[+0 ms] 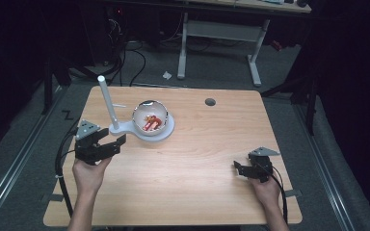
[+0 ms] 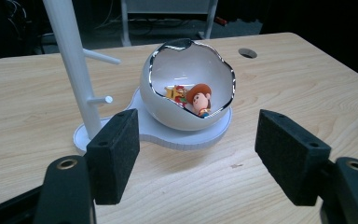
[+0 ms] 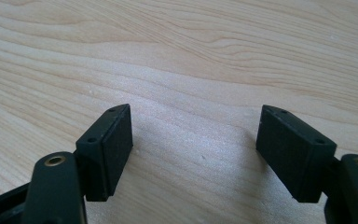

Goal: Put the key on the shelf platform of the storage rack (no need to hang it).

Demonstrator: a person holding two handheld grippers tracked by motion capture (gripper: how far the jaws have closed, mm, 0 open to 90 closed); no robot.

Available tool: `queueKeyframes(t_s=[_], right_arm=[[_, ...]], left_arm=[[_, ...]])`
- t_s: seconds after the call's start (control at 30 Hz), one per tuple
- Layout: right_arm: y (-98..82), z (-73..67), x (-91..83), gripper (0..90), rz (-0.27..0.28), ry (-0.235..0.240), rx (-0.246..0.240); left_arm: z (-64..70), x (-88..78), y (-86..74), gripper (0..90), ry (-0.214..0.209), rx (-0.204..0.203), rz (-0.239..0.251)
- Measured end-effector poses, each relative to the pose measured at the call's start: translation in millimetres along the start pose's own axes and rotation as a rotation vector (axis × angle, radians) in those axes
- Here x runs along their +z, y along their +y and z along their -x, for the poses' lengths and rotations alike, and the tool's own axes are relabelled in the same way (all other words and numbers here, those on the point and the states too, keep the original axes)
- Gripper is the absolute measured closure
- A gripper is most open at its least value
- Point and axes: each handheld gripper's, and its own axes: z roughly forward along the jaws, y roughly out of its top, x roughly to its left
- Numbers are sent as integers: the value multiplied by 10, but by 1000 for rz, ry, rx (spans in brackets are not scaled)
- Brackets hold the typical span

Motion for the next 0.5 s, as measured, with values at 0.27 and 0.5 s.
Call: queueKeyframes(t_s=[0.27, 0.5], right_arm=[[0, 0, 0, 270, 0, 0, 0], [0, -1, 0, 270, 0, 0, 0]], left_arm=[[65, -30, -52, 308, -19, 4, 7], [145, -16, -116, 308, -31, 15, -3]])
